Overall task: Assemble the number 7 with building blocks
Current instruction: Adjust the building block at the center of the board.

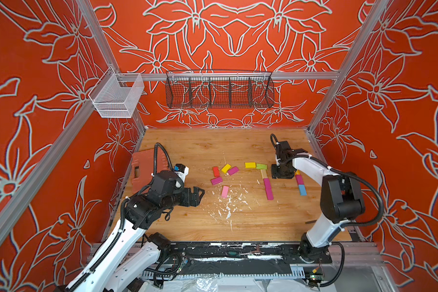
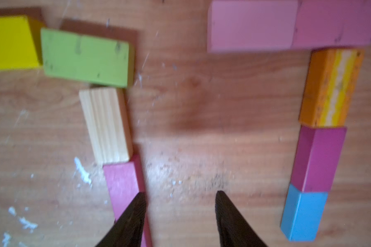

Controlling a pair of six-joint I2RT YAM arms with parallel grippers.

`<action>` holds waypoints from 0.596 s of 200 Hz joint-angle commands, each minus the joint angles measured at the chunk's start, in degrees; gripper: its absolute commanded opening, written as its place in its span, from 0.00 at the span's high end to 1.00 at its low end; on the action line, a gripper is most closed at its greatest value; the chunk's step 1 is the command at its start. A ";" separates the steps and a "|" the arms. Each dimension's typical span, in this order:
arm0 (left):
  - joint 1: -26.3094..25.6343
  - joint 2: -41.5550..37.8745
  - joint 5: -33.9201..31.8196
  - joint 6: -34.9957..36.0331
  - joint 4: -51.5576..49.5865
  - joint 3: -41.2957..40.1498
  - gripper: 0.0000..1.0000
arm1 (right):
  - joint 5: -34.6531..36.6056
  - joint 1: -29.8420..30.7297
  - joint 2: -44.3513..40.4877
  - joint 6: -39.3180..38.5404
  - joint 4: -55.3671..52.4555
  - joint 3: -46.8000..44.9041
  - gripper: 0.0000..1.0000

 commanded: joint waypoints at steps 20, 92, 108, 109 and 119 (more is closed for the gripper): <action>0.51 -0.38 2.88 0.18 0.93 -0.29 0.03 | 8.39 6.59 -5.44 9.50 -10.99 -4.58 0.44; 0.47 -2.88 4.81 0.74 1.37 -0.55 0.03 | 4.67 11.27 -11.86 15.67 -10.22 -14.82 0.43; 0.45 -3.30 4.75 0.74 1.28 -0.60 0.03 | 3.33 11.70 -11.26 15.56 -8.17 -15.93 0.43; 0.45 -3.31 4.79 0.77 1.28 -0.57 0.03 | 3.27 11.72 -11.20 15.56 -8.01 -15.97 0.43; 0.45 -3.62 4.68 0.64 1.36 -0.60 0.03 | 2.84 11.82 -11.16 15.36 -6.54 -16.53 0.43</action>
